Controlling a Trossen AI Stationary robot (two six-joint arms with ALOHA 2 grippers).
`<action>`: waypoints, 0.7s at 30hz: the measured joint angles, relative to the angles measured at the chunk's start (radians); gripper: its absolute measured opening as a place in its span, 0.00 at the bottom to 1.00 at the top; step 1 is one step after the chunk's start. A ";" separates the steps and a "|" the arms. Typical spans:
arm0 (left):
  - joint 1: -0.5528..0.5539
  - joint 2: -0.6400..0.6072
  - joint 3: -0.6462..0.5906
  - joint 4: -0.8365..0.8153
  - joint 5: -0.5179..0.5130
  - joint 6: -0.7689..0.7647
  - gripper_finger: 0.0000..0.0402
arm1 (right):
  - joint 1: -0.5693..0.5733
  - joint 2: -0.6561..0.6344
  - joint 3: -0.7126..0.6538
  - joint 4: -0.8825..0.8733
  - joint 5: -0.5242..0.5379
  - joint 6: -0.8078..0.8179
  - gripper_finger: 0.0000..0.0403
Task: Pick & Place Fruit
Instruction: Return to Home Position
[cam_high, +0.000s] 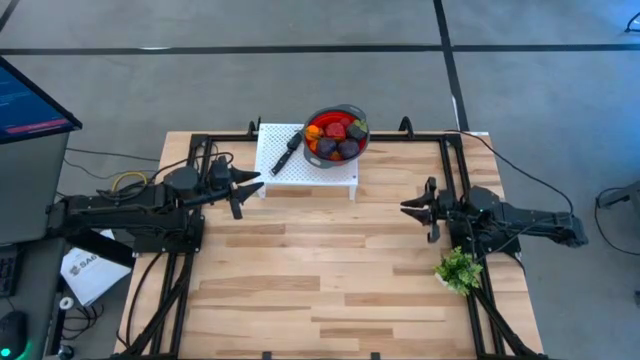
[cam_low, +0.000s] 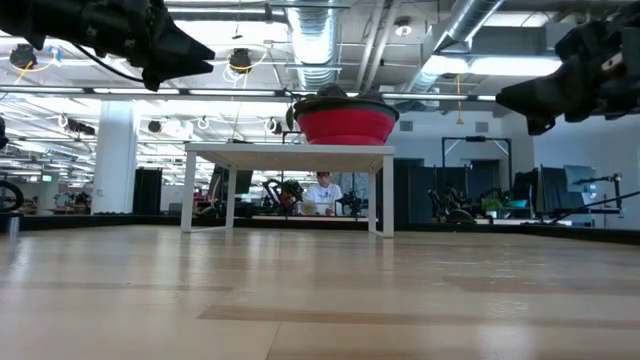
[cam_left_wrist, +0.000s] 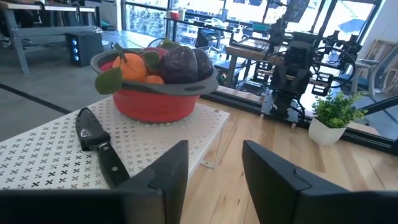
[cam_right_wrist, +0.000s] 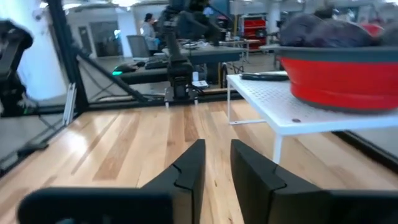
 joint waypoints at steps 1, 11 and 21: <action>0.000 0.000 0.000 0.000 0.000 0.000 0.35 | 0.009 0.000 0.000 0.000 -0.002 -0.022 0.15; 0.000 0.000 0.000 0.000 0.032 0.011 0.30 | 0.088 0.000 0.001 -0.002 -0.001 -0.094 0.01; -0.005 -0.111 -0.077 0.017 0.111 0.105 0.23 | 0.078 0.000 0.002 -0.006 0.024 -0.089 0.03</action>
